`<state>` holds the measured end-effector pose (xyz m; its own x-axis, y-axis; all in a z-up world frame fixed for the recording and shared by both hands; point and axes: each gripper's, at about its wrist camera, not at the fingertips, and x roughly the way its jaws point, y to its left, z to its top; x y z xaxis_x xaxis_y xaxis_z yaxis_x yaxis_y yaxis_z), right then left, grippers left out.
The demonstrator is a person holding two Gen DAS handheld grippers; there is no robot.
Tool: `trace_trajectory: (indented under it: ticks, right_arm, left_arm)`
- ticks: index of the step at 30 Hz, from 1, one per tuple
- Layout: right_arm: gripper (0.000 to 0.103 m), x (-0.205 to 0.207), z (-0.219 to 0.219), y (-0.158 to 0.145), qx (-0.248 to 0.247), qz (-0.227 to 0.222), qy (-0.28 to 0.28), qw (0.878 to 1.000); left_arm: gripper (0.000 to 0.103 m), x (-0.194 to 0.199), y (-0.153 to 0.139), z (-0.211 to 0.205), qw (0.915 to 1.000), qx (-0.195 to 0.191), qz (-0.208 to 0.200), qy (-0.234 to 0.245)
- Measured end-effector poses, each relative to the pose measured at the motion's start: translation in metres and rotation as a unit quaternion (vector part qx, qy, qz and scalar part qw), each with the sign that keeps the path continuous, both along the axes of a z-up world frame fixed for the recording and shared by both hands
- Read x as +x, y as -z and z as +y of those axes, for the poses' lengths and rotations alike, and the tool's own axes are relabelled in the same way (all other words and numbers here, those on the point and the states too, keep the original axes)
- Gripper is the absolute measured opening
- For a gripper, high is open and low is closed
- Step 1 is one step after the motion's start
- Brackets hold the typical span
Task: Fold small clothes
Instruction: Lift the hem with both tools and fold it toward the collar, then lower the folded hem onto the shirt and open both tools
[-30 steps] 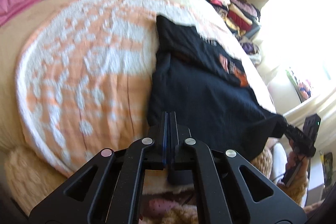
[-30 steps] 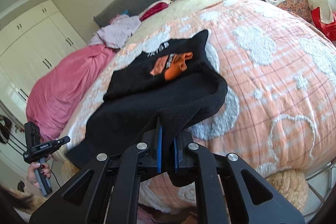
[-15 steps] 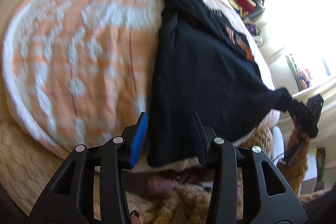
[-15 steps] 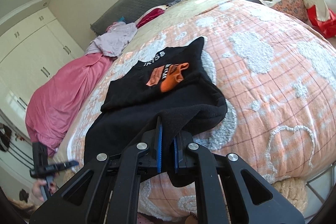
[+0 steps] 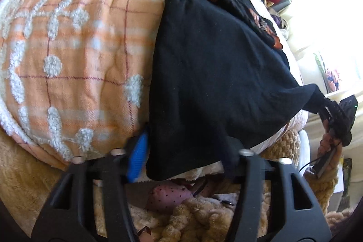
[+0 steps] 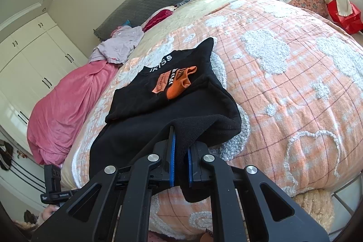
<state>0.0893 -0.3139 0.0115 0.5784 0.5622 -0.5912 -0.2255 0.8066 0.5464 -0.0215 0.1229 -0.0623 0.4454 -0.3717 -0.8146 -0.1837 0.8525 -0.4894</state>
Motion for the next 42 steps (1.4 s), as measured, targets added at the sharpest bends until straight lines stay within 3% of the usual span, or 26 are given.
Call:
trace_trajectory:
  ticks: [1,4,14,24,34,42]
  right_arm:
    - [0.007,0.0,0.0,0.0,0.0,0.0,0.001,1.0]
    - [0.007,0.001,0.0,0.0,0.002,0.0,0.001,1.0]
    - [0.007,0.01,0.004,-0.013,-0.004,-0.015,0.002,1.0]
    - [0.007,0.043,0.015,-0.047,-0.023,-0.058,-0.005,0.998]
    - [0.007,0.098,0.036,-0.07,-0.042,-0.081,-0.008,0.996]
    - [0.007,0.142,0.044,-0.069,-0.046,-0.072,0.001,0.996]
  left_arm:
    - [0.012,0.001,-0.001,-0.001,1.0,0.005,-0.001,0.001]
    - [0.003,0.002,-0.007,0.002,1.0,0.003,-0.008,-0.002]
    - [0.002,0.024,-0.075,0.021,0.9921,-0.012,-0.121,-0.031]
    - [0.002,0.067,-0.115,0.041,0.9803,0.007,-0.187,-0.063]
    - [0.002,0.119,-0.137,0.051,0.975,0.039,-0.208,-0.066]
    - [0.002,0.157,-0.139,0.056,0.9745,0.054,-0.206,-0.07]
